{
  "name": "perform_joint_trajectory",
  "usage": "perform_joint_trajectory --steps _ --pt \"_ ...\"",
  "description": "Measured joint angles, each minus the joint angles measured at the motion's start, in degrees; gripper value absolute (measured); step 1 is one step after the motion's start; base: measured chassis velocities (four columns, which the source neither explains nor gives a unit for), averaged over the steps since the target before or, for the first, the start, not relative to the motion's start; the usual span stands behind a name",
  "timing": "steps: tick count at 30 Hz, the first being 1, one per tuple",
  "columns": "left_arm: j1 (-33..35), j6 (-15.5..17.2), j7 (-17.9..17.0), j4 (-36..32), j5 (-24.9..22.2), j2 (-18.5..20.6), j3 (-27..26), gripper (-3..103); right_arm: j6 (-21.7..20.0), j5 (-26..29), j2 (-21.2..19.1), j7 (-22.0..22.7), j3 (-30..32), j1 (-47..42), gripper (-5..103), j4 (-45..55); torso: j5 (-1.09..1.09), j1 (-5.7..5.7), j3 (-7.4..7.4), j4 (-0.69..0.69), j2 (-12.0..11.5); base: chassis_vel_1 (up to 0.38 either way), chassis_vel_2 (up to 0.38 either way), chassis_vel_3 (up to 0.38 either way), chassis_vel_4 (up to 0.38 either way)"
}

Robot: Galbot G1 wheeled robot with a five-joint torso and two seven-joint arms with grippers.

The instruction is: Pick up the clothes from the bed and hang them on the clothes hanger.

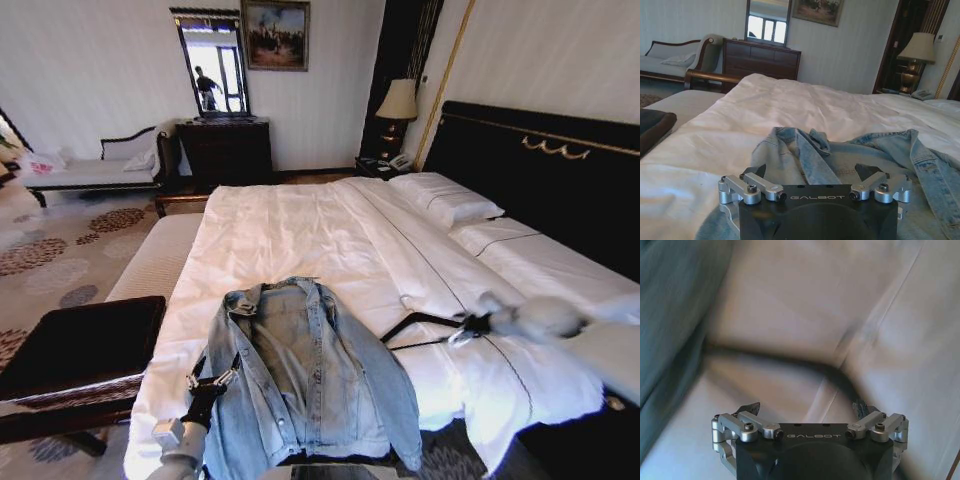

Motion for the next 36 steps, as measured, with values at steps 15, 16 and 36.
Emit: perform_joint_trajectory --steps 15,16,36 --pt "-0.5 0.9 -0.1 0.0 0.4 -1.1 0.1 100 1.4 -1.6 5.7 -3.1 -21.6 21.0 100 -5.6 0.03 0.0 -0.01 -0.05 0.0 0.0 0.0 0.0 0.0" --pt "-0.7 1.0 -0.1 0.1 0.4 -1.1 0.2 100 2.0 -2.6 5.9 -3.8 -22.1 21.3 100 -7.2 0.02 0.0 -0.01 -0.04 0.0 0.0 0.0 0.0 0.0" --pt "-0.9 1.5 -0.4 0.4 0.1 -2.4 -1.0 100 5.7 -5.7 14.0 -6.1 -27.5 23.3 102 -24.9 0.03 0.0 -0.01 -0.03 0.0 0.0 0.0 0.0 0.0"
